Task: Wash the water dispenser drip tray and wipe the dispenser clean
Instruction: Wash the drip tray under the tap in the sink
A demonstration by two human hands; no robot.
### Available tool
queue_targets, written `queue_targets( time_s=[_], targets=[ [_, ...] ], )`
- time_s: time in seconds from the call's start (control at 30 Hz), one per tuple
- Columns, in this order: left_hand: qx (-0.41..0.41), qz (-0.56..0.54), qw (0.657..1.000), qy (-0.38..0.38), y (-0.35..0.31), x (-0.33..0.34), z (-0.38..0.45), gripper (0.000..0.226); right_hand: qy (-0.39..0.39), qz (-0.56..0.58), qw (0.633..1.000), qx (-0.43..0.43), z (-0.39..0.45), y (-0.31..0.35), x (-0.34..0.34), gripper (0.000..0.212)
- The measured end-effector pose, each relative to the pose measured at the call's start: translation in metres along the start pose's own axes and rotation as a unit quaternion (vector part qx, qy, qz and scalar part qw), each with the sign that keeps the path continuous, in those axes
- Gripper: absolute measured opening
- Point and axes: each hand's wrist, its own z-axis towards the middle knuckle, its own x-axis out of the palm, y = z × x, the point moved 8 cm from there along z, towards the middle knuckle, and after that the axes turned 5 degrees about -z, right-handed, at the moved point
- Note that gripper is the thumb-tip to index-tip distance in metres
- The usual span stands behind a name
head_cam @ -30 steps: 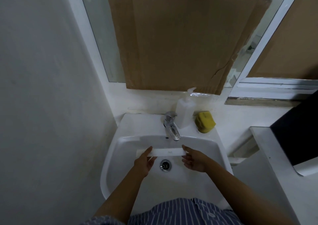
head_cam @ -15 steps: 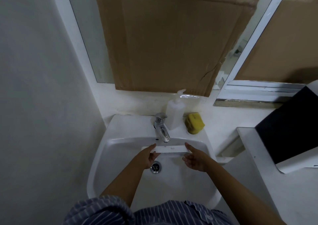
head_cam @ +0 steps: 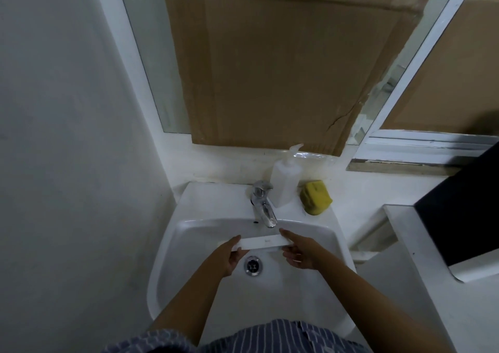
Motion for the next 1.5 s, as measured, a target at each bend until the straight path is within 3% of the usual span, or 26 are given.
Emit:
queue_targets(
  time_s=[0.3, 0.57, 0.8, 0.93, 1.1, 1.3, 1.5],
  targets=[
    [0.054, -0.015, 0.998, 0.016, -0.023, -0.032, -0.007, 0.015, 0.054, 0.034, 0.998, -0.014, 0.012, 0.003, 0.048, 0.04],
    [0.05, -0.025, 0.997, 0.057, -0.012, -0.019, 0.008, 0.034, 0.022, 0.083, 0.994, -0.064, 0.003, 0.011, 0.017, 0.028],
    [0.028, 0.017, 0.998, 0.05, 0.006, 0.001, 0.024, 0.01, -0.025, 0.113, 0.986, -0.123, -0.008, 0.011, -0.024, 0.018],
    [0.033, 0.05, 0.997, 0.043, 0.012, 0.01, 0.029, 0.007, -0.067, 0.12, 0.974, -0.182, -0.017, 0.02, -0.044, 0.017],
    [0.029, 0.118, 0.989, 0.081, 0.025, 0.032, 0.032, 0.029, -0.132, 0.128, 0.946, -0.268, -0.027, 0.029, -0.06, 0.033],
    [0.025, 0.111, 0.988, 0.104, 0.028, 0.049, 0.033, 0.039, -0.185, 0.167, 0.92, -0.303, -0.033, 0.029, -0.082, 0.032],
    [-0.006, 0.109, 0.988, 0.113, 0.036, 0.061, 0.028, 0.046, -0.188, 0.156, 0.913, -0.326, -0.035, 0.029, -0.091, 0.03]
  ],
)
